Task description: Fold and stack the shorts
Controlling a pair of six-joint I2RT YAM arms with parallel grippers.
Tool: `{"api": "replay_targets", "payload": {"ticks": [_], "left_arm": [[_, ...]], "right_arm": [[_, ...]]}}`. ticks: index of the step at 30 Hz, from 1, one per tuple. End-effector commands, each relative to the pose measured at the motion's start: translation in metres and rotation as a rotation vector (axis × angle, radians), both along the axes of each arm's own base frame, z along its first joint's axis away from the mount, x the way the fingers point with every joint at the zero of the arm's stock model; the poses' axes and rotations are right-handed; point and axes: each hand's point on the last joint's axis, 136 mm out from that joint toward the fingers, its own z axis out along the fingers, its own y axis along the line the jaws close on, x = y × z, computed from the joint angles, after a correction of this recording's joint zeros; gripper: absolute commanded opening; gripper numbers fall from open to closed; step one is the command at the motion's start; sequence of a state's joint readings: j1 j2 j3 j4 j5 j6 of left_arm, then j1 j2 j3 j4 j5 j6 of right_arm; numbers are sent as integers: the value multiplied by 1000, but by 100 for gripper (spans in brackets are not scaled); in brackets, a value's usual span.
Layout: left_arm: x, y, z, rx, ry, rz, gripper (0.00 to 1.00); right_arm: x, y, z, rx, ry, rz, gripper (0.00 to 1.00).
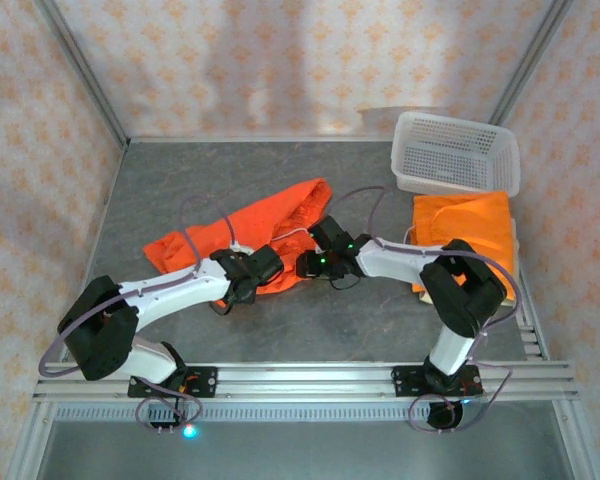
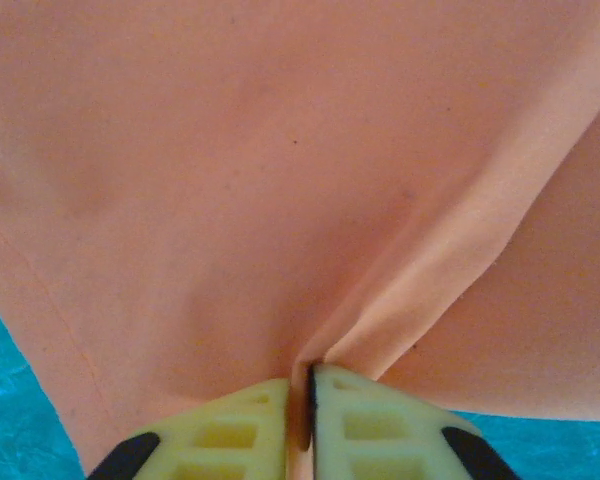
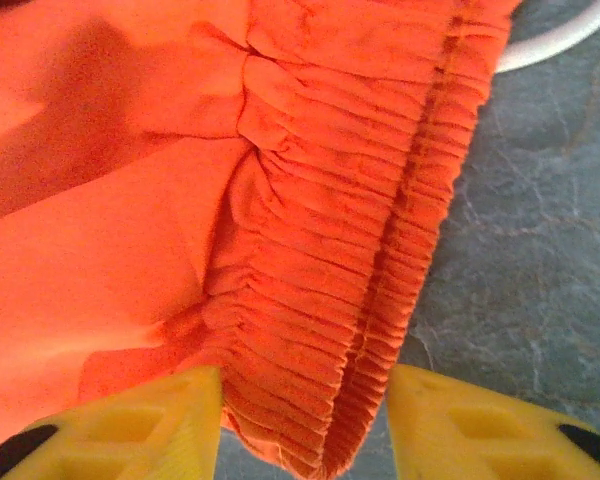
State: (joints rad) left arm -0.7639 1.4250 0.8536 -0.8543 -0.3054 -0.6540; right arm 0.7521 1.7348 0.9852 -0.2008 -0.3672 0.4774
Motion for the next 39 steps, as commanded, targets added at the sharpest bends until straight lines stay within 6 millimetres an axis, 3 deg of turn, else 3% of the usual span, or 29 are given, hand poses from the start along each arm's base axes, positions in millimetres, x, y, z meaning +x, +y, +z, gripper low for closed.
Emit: {"api": "replay_targets", "payload": {"ticks": [1,6,10,15,20,25,33,36,38,39], "left_arm": [[11,1,10,17,-63,5,7],[18,1,22,-6,-117,10,0],[34,3,53,-45,-204,20,0],[67,24,121,-73,-335,46,0],[113,57,189,-121,-460,116,0],[169,73,232,-137,-512,143,0],[265,65,248,-197,-509,146,0],[302,58,239,-217,-503,135,0],[325,53,233,-256,-504,126,6],[334,51,231,-288,-505,120,15]], "right_arm": [[8,10,2,8,-14,2,38],[10,9,2,4,-11,-16,14],[13,-4,11,-35,-58,-49,0],[11,-29,36,-97,-130,-75,0],[0,-60,58,-158,-179,-108,0],[-17,-91,67,-217,-185,-160,0],[-40,-142,67,-326,-201,-260,0],[-44,-160,72,-364,-222,-309,0],[-47,-170,73,-385,-227,-331,0],[-49,-173,71,-393,-222,-339,0]]}}
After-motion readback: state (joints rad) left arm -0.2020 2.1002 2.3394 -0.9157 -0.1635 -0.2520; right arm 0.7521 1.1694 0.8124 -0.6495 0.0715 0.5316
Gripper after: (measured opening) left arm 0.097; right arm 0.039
